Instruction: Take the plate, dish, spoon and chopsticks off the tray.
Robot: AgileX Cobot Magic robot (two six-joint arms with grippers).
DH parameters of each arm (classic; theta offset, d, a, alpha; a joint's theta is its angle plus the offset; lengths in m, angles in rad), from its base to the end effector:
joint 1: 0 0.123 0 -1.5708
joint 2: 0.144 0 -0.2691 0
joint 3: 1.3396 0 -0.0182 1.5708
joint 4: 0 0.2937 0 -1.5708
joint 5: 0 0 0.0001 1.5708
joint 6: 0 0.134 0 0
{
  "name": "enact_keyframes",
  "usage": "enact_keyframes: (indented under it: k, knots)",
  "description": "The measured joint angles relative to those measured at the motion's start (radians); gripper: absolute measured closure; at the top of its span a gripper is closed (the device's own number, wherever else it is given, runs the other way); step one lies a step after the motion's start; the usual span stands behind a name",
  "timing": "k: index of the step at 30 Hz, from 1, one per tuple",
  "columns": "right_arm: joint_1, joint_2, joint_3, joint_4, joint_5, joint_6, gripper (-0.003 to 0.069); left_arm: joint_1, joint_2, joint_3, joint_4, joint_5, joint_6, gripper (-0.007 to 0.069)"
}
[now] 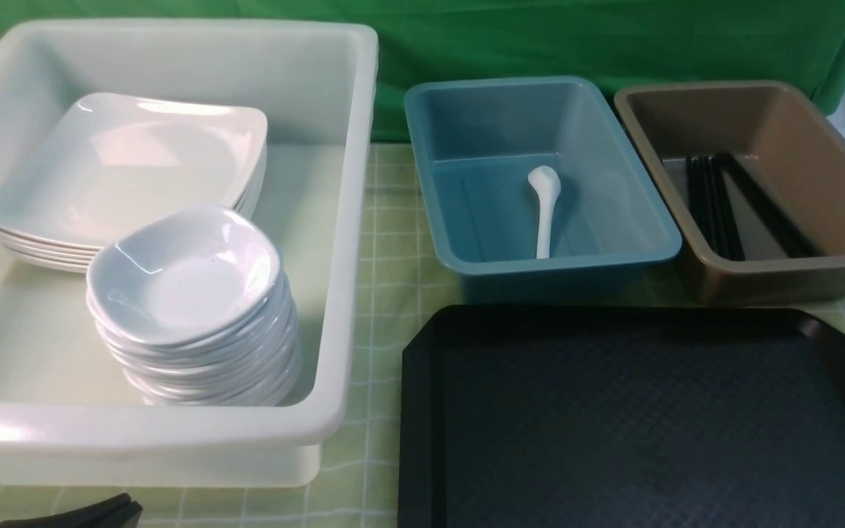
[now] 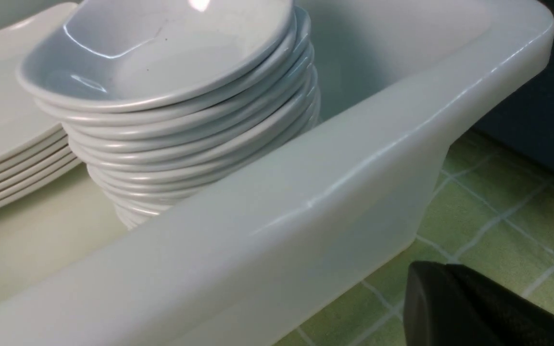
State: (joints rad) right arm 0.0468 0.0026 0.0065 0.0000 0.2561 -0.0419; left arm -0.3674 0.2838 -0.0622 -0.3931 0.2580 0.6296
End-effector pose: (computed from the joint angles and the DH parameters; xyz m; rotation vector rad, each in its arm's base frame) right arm 0.1569 0.0073 0.1795 -0.0775 1.7471 0.0036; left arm 0.1565 -0.0743 0.1646 0.6514 1.8342 -0.1741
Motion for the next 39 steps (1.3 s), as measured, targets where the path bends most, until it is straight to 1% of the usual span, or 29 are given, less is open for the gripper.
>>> enact_keyframes:
  k: [21, 23, 25, 26, 27, 29, 30, 32, 34, 36, 37, 39]
  knots:
    - [0.000, 0.000, 0.000, 0.000, 0.006, 0.001, 0.0599, 0.000, 0.000, 0.000, 0.003, 0.000, 0.000, 0.0613]
    - [0.000, 0.000, 0.000, 0.000, 0.006, 0.001, 0.0591, 0.000, 0.000, 0.000, 0.034, -0.039, 0.001, 0.0613]
    - [0.000, 0.000, 0.000, 0.000, 0.006, 0.001, 0.0584, 0.000, 0.000, 0.002, 0.046, -0.122, -0.009, 0.0613]
    - [0.000, 0.000, 0.000, 0.000, 0.006, 0.001, 0.0584, 0.000, 0.000, 0.002, 0.046, -0.129, -0.011, 0.0613]
    - [0.000, 0.000, 0.000, 0.000, 0.006, 0.001, 0.0580, 0.007, 0.000, 0.006, 0.049, -0.204, -0.049, 0.0613]
    - [0.000, 0.000, 0.000, 0.000, 0.006, 0.001, 0.0573, 0.036, -0.004, 0.009, 0.050, -0.295, -0.109, 0.0613]
    - [0.000, 0.000, 0.000, 0.000, 0.006, 0.001, 0.0573, 0.041, -0.006, 0.009, 0.050, -0.303, -0.116, 0.0613]
    - [0.000, -0.001, 0.000, 0.000, 0.006, 0.001, 0.0568, 0.120, -0.036, 0.009, 0.061, -0.370, -0.194, 0.0613]
    - [0.000, -0.001, 0.000, 0.000, 0.006, 0.001, 0.0564, 0.200, -0.088, 0.009, 0.103, -0.366, -0.244, 0.0613]
    - [0.000, -0.001, 0.000, 0.000, 0.006, 0.001, 0.0560, 0.251, -0.134, 0.009, 0.148, -0.337, -0.291, 0.0613]
    - [0.000, -0.001, 0.000, 0.000, 0.006, 0.001, 0.0558, 0.288, -0.176, 0.009, 0.191, -0.308, -0.341, 0.0613]
    - [0.000, -0.001, 0.000, 0.000, 0.006, 0.001, 0.0554, 0.311, -0.204, 0.009, 0.222, -0.285, -0.379, 0.0613]
